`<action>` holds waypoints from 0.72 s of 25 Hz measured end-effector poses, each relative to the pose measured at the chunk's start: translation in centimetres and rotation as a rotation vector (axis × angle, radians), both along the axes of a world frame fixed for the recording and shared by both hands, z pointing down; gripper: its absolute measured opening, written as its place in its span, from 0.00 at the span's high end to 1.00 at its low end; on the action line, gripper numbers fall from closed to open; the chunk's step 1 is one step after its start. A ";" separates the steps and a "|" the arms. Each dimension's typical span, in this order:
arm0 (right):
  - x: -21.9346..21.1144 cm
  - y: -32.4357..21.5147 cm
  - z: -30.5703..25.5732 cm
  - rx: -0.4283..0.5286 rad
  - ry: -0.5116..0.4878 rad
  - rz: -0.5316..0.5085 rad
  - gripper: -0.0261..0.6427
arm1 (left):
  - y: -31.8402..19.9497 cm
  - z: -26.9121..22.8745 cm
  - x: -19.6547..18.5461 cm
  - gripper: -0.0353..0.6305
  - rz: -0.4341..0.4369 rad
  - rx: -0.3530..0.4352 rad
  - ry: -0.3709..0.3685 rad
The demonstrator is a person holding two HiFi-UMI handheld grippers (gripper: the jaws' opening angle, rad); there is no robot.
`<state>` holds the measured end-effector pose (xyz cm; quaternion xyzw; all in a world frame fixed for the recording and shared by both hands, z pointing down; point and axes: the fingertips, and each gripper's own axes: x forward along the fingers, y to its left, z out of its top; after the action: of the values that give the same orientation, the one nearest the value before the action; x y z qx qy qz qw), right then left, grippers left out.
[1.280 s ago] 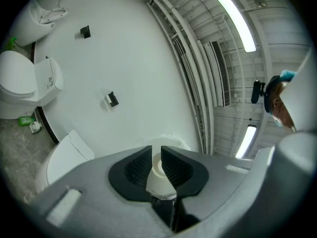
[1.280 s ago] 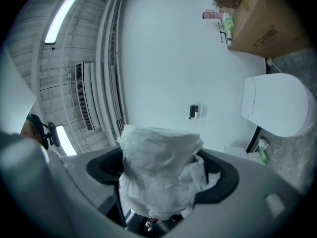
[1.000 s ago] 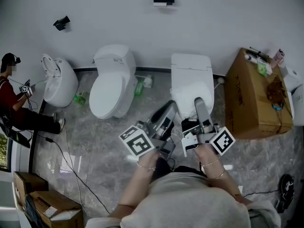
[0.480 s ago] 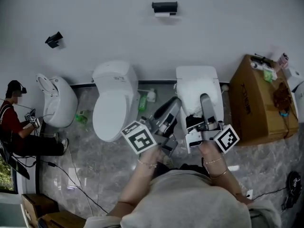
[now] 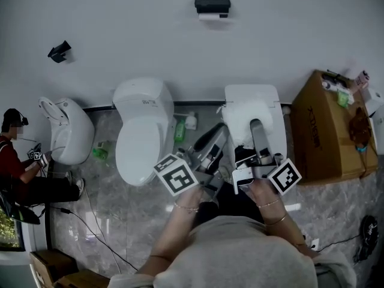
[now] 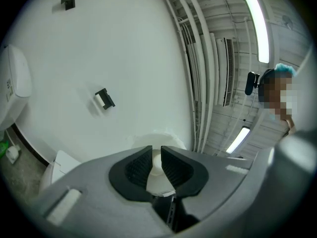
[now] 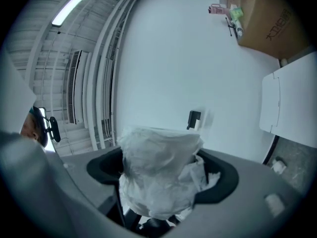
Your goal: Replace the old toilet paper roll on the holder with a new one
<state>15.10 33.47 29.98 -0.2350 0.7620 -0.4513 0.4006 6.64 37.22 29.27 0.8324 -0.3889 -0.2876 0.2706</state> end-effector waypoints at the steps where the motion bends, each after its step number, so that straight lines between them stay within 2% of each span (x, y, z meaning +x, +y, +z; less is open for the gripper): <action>1: -0.5 -1.0 0.1 -0.001 0.007 0.000 0.33 | -0.9 0.2 -0.5 0.88 -0.006 0.002 0.001; 12: -4.8 -15.1 -0.4 0.005 -0.015 -0.018 0.33 | -14.4 -0.4 -4.9 0.88 -0.021 0.004 -0.011; 18: -5.4 -24.6 -0.8 0.002 -0.010 -0.031 0.33 | -23.6 -0.5 -5.3 0.88 -0.033 -0.010 -0.003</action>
<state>9.66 8.85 29.21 -0.2202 0.7640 -0.4579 0.3976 1.30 13.60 28.77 0.8247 -0.4046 -0.2889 0.2695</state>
